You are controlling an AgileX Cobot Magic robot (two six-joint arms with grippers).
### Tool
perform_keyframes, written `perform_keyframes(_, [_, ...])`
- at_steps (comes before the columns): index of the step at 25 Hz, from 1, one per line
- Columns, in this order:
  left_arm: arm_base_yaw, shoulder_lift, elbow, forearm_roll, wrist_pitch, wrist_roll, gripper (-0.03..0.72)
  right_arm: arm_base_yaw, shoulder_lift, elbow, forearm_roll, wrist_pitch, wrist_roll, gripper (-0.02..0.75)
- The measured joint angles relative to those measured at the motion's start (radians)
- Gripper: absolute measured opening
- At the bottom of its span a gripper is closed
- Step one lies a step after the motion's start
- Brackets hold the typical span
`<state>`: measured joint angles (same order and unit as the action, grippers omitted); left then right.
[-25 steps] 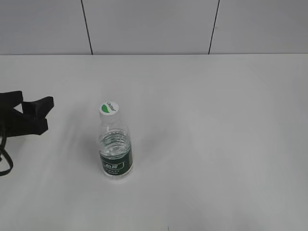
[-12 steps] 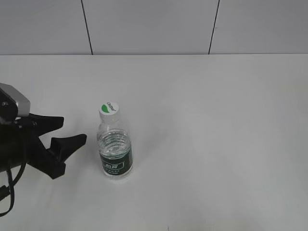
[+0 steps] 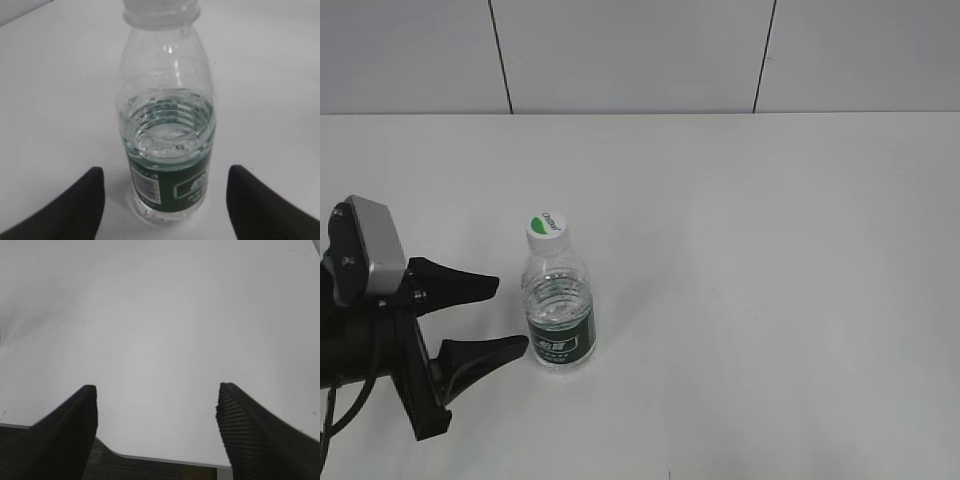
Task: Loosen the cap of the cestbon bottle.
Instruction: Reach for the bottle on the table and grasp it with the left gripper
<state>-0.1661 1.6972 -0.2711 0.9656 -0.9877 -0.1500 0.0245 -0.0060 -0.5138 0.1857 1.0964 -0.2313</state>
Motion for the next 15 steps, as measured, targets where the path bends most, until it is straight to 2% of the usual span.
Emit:
perform_keyframes(4, [0.000, 0.000, 0.000, -0.013, -0.025, -0.002, 0.476, 0.000, 0.000, 0.000, 0.000, 0.000, 0.000, 0.568])
perform_keyframes(9, [0.000, 0.003, 0.000, -0.054, -0.075, -0.002, 0.585, 0.000, 0.000, 0.000, 0.000, 0.000, 0.000, 0.568])
perform_keyframes(15, [0.000, 0.100, -0.001, -0.063, -0.144, -0.003, 0.601, 0.000, 0.000, 0.000, 0.000, 0.000, 0.000, 0.568])
